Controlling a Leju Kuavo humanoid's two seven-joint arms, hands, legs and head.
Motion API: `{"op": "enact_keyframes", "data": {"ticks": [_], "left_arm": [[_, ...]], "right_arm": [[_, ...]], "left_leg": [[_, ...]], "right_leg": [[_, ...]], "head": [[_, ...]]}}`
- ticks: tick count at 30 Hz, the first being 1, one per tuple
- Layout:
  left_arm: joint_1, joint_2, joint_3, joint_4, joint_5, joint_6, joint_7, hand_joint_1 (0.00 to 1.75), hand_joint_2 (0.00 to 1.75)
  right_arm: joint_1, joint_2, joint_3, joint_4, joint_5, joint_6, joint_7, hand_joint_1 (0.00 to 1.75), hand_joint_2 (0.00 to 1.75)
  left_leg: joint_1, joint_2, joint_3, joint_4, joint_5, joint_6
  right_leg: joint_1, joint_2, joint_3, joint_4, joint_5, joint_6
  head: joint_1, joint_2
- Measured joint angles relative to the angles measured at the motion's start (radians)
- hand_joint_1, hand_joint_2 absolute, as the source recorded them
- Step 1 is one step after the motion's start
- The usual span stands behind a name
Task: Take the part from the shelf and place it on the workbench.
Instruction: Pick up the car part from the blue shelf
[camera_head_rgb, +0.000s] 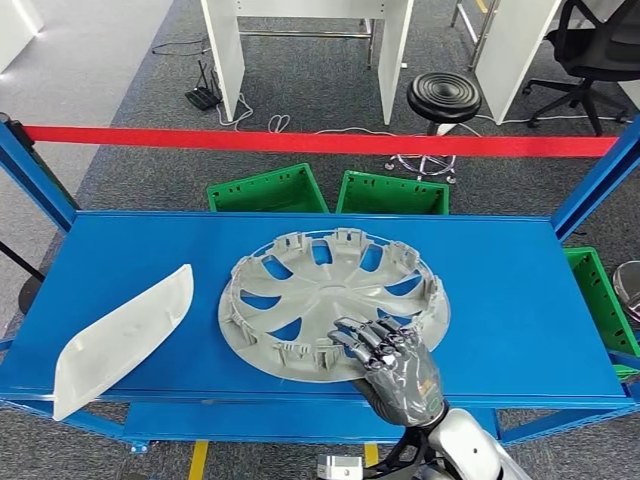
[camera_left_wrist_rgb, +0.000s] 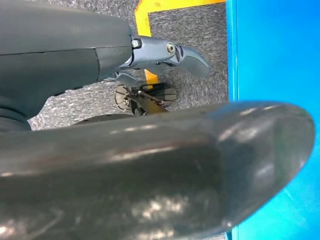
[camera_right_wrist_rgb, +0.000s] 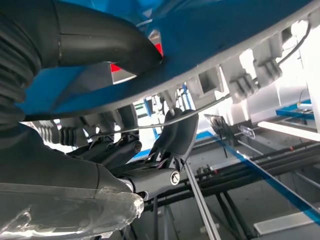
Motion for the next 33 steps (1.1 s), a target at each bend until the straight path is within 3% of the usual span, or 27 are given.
{"op": "enact_keyframes", "data": {"ticks": [2,3,6,32,33], "left_arm": [[0.000,0.000,0.000,-0.002,-0.006,-0.003,0.000,0.00,0.00],[0.000,0.000,0.000,-0.002,-0.009,-0.005,-0.001,0.00,0.00],[0.000,0.000,0.000,-0.004,-0.015,-0.010,-0.002,0.00,0.00],[-0.002,0.000,0.000,-0.005,-0.067,-0.024,-0.031,0.00,0.00],[-0.002,0.000,0.000,-0.005,-0.069,-0.025,-0.034,0.00,0.44]], "right_arm": [[0.003,0.002,-0.007,-0.001,0.008,-0.006,0.000,0.88,1.75],[0.005,0.003,-0.011,-0.001,0.013,-0.007,0.000,1.16,1.75],[0.012,0.005,-0.021,0.000,0.021,-0.009,0.002,1.75,1.75],[0.015,0.006,-0.033,-0.001,0.018,-0.006,0.008,1.75,1.75],[0.016,0.006,-0.033,-0.003,0.018,-0.006,0.009,1.75,1.75]], "left_leg": [[0.000,0.000,0.000,0.000,0.000,0.000],[0.000,0.000,0.000,0.000,0.000,0.000],[0.000,0.000,0.000,0.000,0.000,0.000],[0.000,0.000,0.000,0.000,0.000,0.000],[0.000,0.000,0.000,0.000,0.000,0.000]], "right_leg": [[0.000,0.000,0.000,0.000,0.000,0.000],[0.000,0.000,0.000,0.000,0.000,0.000],[0.000,0.000,0.000,0.000,0.000,0.000],[0.000,0.000,0.000,0.000,0.000,0.000],[0.000,0.000,0.000,0.000,0.000,0.000]], "head": [[0.000,0.000],[0.000,0.000],[0.000,0.000],[0.000,0.000],[0.000,0.000]]}}
